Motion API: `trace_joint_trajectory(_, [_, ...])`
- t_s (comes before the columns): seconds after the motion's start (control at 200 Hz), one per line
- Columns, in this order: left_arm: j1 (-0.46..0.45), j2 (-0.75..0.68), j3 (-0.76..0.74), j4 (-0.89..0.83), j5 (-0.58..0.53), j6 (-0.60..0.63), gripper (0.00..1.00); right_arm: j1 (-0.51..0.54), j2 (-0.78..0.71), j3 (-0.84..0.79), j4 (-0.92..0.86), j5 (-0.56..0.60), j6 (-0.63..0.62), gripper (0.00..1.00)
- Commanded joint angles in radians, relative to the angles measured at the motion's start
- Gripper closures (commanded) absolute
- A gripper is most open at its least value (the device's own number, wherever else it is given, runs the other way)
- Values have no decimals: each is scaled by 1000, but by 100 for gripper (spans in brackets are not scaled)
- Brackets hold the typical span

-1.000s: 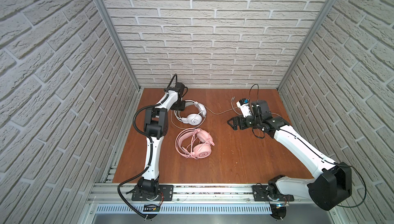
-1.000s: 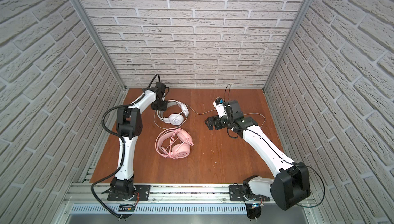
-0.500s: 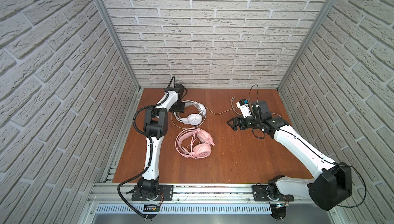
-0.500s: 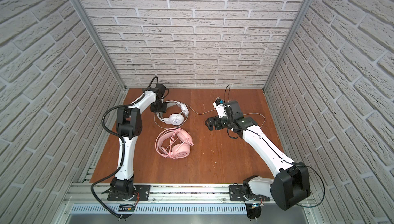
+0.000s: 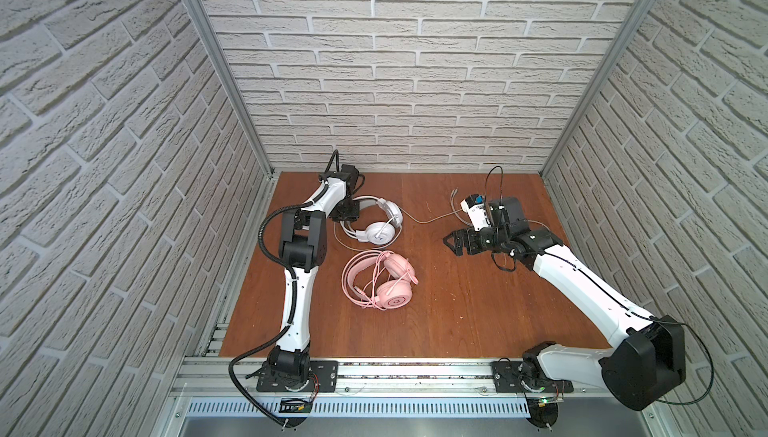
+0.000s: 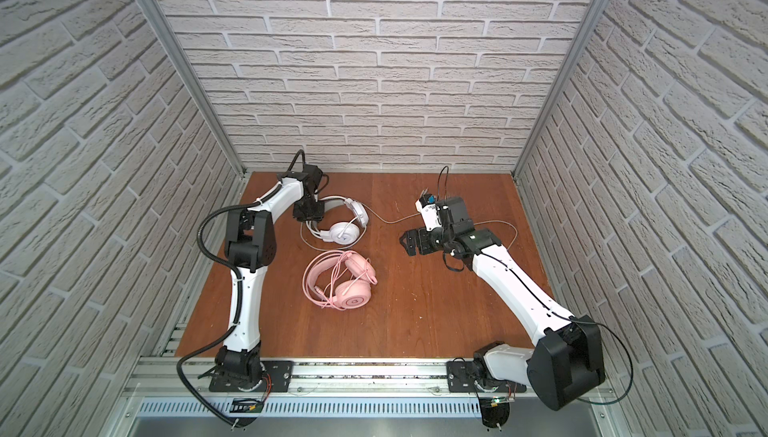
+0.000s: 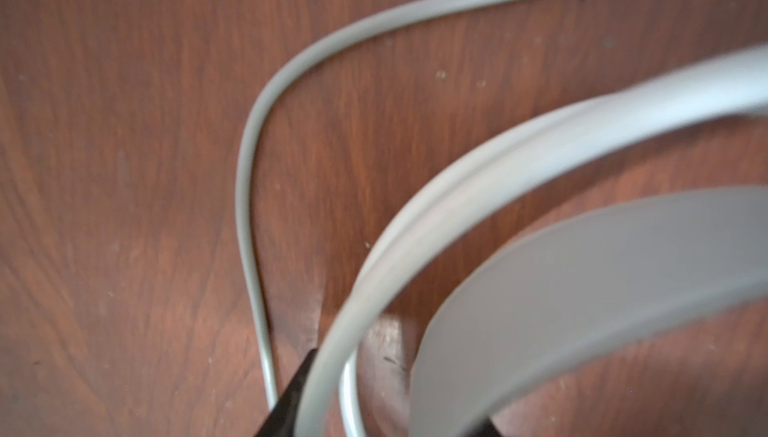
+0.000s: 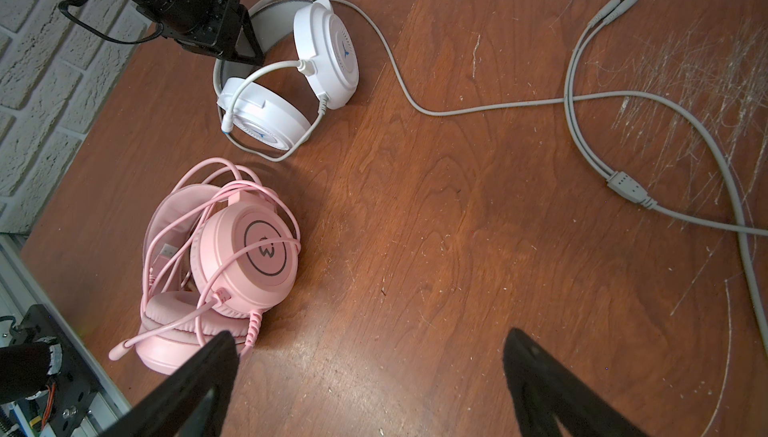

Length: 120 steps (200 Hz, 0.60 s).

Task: Wrap the headphones
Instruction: 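Close the left gripper on the white headset's headband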

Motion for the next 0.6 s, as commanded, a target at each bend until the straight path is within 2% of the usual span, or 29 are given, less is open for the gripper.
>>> trace_joint_trajectory(0.0, [-6, 6, -21, -34, -11, -16, 63, 0, -5, -13, 19, 7, -14, 0])
trace_joint_trajectory(0.33, [-5, 2, -12, -17, 5, -93, 100, 0, 3, -11, 9, 16, -16, 0])
trace_joint_trajectory(0.595, [-4, -27, 5, 13, 61, -157, 100, 0, -7, -16, -5, 35, -21, 0])
